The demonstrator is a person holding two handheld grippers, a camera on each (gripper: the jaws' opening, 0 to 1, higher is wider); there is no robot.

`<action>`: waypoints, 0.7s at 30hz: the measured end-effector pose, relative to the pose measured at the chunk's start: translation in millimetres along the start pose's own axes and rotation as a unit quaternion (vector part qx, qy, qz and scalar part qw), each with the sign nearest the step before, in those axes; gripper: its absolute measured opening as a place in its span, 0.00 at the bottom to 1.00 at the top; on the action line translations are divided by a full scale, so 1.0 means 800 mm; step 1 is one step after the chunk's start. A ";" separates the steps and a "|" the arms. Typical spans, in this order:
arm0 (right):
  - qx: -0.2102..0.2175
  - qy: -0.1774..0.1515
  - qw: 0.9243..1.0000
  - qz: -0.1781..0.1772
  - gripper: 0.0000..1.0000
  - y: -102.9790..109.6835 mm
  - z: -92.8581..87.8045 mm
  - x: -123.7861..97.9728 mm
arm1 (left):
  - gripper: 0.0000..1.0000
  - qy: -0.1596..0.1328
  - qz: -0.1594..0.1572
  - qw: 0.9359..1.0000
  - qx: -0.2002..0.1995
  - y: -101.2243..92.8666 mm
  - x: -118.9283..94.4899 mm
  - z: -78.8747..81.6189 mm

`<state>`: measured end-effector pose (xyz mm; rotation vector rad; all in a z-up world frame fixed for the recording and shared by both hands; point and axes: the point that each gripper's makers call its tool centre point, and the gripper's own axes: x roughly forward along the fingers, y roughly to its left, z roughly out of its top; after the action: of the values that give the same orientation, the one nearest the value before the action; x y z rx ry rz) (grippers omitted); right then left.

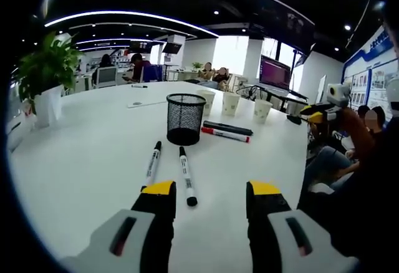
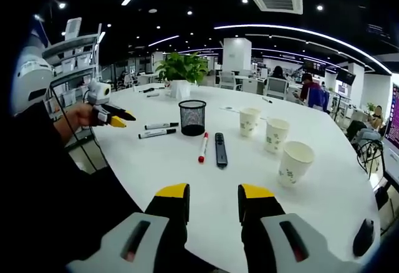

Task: Place the scattered laser pointers and whiteboard markers into the pen holder and stack the scattered paper cups together

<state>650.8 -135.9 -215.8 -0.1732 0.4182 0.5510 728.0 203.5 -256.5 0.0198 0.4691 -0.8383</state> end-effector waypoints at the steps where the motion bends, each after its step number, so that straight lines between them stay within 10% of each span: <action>1: 0.000 0.000 1.000 0.000 0.34 0.000 0.000 0.000 | 0.46 0.000 0.001 1.000 0.000 0.001 0.000 0.000; 21: 0.002 0.004 1.000 0.003 0.32 0.002 -0.006 0.001 | 0.46 0.002 0.009 1.000 0.000 0.004 0.005 -0.005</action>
<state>648.8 -135.8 -220.7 -0.1712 0.4274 0.5551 731.1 203.4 -262.4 0.0254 0.4731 -0.8202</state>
